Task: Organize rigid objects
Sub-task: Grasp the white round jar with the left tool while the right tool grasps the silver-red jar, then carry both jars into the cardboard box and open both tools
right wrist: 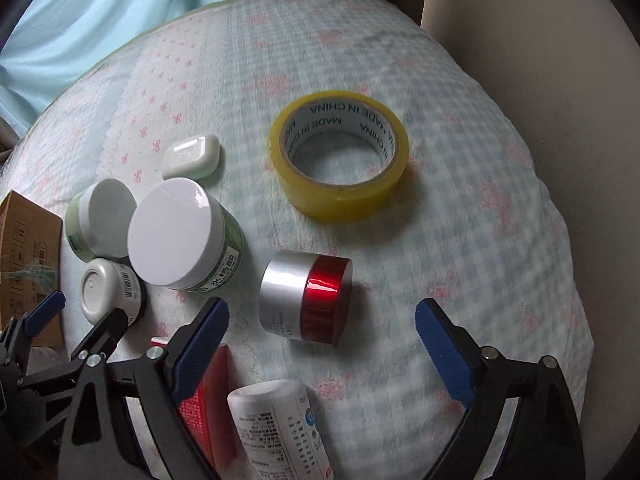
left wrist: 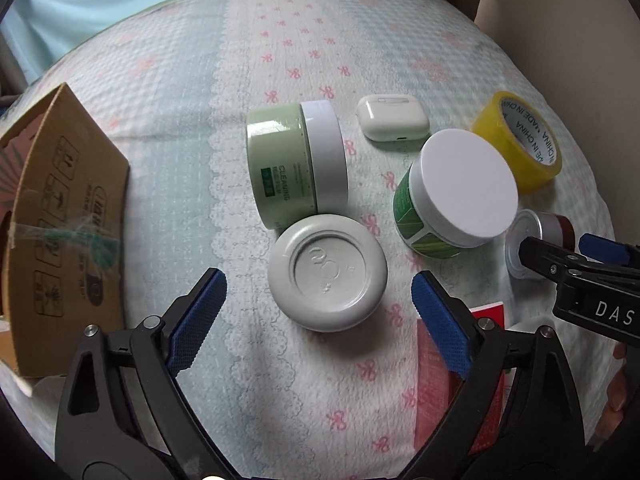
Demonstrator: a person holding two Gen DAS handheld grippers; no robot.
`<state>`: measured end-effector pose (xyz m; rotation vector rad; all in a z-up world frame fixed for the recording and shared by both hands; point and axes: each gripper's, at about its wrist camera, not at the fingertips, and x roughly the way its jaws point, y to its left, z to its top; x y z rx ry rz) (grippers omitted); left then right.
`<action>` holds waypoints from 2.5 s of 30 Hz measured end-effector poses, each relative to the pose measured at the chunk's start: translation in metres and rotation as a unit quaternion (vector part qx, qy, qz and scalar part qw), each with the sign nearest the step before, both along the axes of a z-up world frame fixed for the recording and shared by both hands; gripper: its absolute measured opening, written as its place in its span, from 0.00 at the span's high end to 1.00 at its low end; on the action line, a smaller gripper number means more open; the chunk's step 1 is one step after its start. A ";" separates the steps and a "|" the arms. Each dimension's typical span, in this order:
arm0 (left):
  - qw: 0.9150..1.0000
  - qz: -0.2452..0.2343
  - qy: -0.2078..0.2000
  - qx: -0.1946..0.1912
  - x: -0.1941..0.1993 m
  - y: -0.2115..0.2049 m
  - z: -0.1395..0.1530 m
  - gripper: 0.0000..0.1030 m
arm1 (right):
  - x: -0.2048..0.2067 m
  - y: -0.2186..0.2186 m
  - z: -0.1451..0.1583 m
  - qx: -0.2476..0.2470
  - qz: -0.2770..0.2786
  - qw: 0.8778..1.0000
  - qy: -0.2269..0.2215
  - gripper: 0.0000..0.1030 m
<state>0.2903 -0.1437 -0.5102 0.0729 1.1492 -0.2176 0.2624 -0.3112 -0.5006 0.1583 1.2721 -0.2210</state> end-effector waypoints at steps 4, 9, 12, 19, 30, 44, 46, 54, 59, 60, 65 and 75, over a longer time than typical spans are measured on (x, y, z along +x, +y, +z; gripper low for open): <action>1.000 0.001 0.008 0.002 0.005 -0.006 -0.012 0.19 | 0.010 -0.002 -0.019 0.005 -0.013 1.000 0.020 0.25; 1.000 0.007 0.015 0.007 0.011 -0.007 -0.019 0.44 | 0.021 0.001 -0.034 0.004 -0.018 0.999 0.050 0.44; 1.000 0.003 0.012 0.017 0.013 -0.009 -0.017 0.49 | 0.023 0.003 -0.037 0.002 -0.021 0.998 0.058 0.54; 1.000 0.006 0.009 0.018 0.013 -0.010 -0.016 0.49 | 0.025 0.001 -0.039 0.006 -0.034 0.998 0.059 0.57; 1.000 0.020 -0.008 0.007 -0.002 -0.001 0.017 0.49 | 0.012 0.000 -0.009 0.017 -0.035 0.999 0.032 0.62; 0.995 0.040 -0.091 -0.030 -0.051 0.028 0.209 0.49 | -0.034 0.013 0.160 0.005 0.013 0.998 -0.060 0.62; 0.994 0.043 -0.102 -0.024 -0.061 0.038 0.241 0.49 | -0.044 0.022 0.190 0.002 0.030 0.997 -0.073 0.62; 0.988 0.079 -0.131 -0.028 -0.088 0.110 0.318 0.49 | -0.060 0.082 0.271 0.005 0.094 0.988 -0.120 0.62; 0.985 0.098 -0.138 -0.028 -0.090 0.174 0.331 0.49 | -0.060 0.144 0.293 0.012 0.130 0.981 -0.141 0.62; 0.985 0.099 -0.137 -0.029 -0.088 0.187 0.332 0.49 | -0.059 0.157 0.295 0.014 0.134 0.981 -0.143 0.62; 0.987 0.092 -0.125 -0.029 -0.072 0.253 0.327 0.49 | -0.050 0.223 0.299 0.028 0.138 0.980 -0.144 0.62; 0.996 0.062 -0.058 -0.013 -0.010 0.347 0.265 0.49 | 0.001 0.329 0.258 0.047 0.126 0.987 -0.088 0.62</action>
